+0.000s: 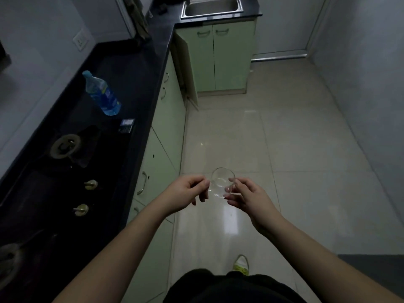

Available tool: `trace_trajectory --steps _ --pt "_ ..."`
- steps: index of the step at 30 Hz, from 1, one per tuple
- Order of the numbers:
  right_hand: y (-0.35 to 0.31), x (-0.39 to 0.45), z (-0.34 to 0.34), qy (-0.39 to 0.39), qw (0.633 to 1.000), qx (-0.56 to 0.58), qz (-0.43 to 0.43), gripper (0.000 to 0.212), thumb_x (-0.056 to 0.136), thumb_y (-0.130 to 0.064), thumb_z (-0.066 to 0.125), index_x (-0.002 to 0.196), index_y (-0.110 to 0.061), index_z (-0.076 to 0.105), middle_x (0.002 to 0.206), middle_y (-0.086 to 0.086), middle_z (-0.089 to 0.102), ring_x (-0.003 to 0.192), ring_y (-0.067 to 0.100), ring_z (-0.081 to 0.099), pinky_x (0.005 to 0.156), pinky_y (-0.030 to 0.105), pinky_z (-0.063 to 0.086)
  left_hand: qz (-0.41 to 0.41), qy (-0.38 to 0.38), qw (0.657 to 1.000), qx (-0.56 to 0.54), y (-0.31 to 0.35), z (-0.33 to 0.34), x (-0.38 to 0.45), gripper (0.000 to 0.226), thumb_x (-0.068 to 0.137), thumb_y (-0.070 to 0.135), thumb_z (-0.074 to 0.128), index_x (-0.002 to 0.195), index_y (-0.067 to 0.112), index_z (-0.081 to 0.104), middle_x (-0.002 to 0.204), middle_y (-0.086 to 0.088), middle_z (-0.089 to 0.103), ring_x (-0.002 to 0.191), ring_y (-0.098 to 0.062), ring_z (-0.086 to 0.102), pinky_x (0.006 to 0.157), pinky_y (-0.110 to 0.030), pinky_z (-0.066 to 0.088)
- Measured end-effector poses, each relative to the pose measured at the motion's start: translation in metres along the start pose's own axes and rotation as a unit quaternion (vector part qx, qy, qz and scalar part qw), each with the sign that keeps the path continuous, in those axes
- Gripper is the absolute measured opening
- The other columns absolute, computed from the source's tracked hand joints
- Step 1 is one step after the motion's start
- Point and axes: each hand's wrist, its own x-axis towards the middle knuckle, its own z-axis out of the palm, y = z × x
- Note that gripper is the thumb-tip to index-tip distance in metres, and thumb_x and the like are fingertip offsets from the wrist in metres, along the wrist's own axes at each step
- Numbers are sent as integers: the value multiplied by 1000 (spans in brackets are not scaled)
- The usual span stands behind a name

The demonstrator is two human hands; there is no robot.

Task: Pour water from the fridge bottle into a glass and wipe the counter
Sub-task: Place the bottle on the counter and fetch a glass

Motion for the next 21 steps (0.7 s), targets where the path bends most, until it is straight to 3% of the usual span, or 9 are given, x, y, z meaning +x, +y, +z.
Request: trace_trajectory --steps 9,21 --pt "-42 75 -16 3 1000 1 24 20 101 -18 50 112 -8 62 93 13 62 76 20 67 74 26 58 -7 10 1000 -24 6 -11 78 30 102 27 48 76 20 61 76 1 68 72 -11 63 62 -25 48" --pt "-96 213 51 9 999 -26 26 15 99 -19 53 106 -9 63 89 13 62 72 19 66 71 25 58 -4 21 999 -29 -13 -118 186 30 102 25 47 80 11 62 75 2 68 70 -8 62 63 -24 50"
